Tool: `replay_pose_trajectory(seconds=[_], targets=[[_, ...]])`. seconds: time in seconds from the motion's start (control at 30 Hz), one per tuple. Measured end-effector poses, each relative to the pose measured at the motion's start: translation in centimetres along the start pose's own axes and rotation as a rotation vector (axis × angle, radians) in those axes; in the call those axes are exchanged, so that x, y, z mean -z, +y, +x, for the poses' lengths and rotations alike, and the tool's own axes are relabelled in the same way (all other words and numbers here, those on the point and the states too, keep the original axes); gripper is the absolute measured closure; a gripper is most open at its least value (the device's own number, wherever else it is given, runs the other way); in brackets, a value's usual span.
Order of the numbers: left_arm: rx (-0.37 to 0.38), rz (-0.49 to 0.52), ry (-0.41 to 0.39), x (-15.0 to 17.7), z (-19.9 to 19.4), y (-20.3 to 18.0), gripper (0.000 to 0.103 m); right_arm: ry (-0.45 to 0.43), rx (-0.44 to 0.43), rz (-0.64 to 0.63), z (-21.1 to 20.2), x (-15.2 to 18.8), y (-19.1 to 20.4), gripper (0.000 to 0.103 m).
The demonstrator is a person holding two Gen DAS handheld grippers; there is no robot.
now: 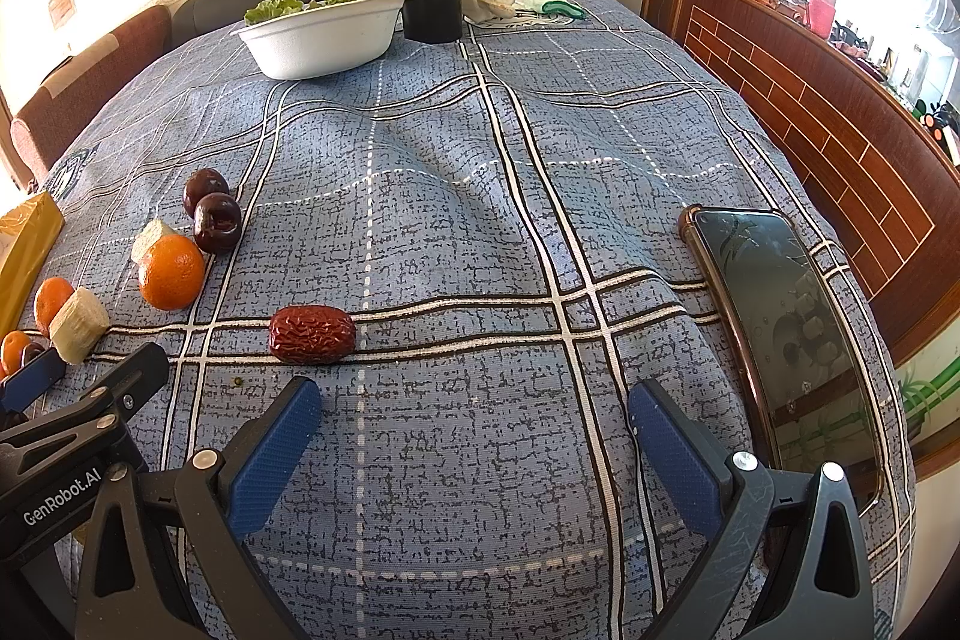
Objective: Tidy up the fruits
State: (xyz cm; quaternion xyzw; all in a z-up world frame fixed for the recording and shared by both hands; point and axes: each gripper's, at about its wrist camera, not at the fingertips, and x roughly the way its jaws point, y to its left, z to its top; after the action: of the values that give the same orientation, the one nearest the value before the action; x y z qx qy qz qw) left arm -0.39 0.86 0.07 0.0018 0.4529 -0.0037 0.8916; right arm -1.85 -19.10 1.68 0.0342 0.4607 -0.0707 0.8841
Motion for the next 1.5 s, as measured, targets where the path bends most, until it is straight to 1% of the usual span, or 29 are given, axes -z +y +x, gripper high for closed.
replay_pose_trajectory(seconds=[0.63,0.77,0.83,0.9,0.97,1.03,1.07,1.1,1.2,1.23,1.27,1.3,1.33,1.37,1.43,1.47,1.5], targets=[[-0.002,0.002,0.000,-0.1,-0.1,0.0,0.000,0.000,0.000,0.000,0.0,0.0,0.0,0.000],[-0.038,-0.045,0.000,-0.4,0.5,-0.6,0.000,0.000,0.001,0.000,-0.1,-0.1,-0.1,0.000],[-0.043,-0.053,0.001,-0.7,0.5,-0.6,0.000,0.000,-0.003,0.000,0.0,-0.1,-0.3,0.000],[-0.023,-0.035,0.012,-0.8,0.1,-0.5,0.000,0.003,-0.018,0.008,0.0,-0.1,-0.5,0.000],[0.029,0.041,0.061,-0.8,0.2,-0.3,0.000,0.015,-0.043,0.034,-0.4,0.2,-1.0,0.000],[0.037,0.052,0.070,-0.5,0.0,-0.3,0.000,0.037,-0.055,0.066,-0.9,0.7,-1.4,0.000],[0.038,0.063,0.081,-0.2,-0.2,-0.4,0.000,0.048,-0.042,0.056,-1.0,0.8,-1.1,0.000],[0.027,0.067,0.090,-0.1,-0.4,-0.3,0.000,0.071,-0.012,0.015,-0.9,0.9,-0.5,0.000],[0.068,0.081,0.145,0.1,-0.8,0.0,0.000,0.073,-0.022,0.002,-1.1,1.1,-0.3,0.000],[0.110,0.066,0.153,0.1,-1.3,0.4,0.003,0.072,-0.023,0.001,-1.1,1.2,-0.3,0.000],[0.177,0.044,0.143,0.4,-2.5,1.1,0.010,0.075,-0.024,-0.004,-1.2,1.2,-0.3,0.000],[0.218,0.042,0.119,0.4,-3.8,1.6,0.012,0.083,-0.028,-0.009,-1.2,1.1,-0.3,0.002],[0.242,0.053,0.080,0.6,-5.4,2.1,0.012,0.087,-0.027,-0.006,-1.4,1.1,-0.4,0.005],[0.266,0.072,0.012,0.9,-7.6,2.9,0.012,0.079,-0.025,0.008,-2.1,1.2,-0.6,0.013],[0.291,0.096,-0.088,1.4,-11.1,5.3,0.012,0.046,-0.061,0.020,-3.6,1.2,-0.6,0.015],[0.309,0.102,-0.116,1.8,-12.3,6.9,0.012,0.018,-0.092,0.013,-4.8,1.3,-0.2,0.015],[0.313,0.099,-0.123,1.9,-12.9,7.9,0.012,-0.003,-0.122,-0.006,-5.7,1.4,0.4,0.015]])
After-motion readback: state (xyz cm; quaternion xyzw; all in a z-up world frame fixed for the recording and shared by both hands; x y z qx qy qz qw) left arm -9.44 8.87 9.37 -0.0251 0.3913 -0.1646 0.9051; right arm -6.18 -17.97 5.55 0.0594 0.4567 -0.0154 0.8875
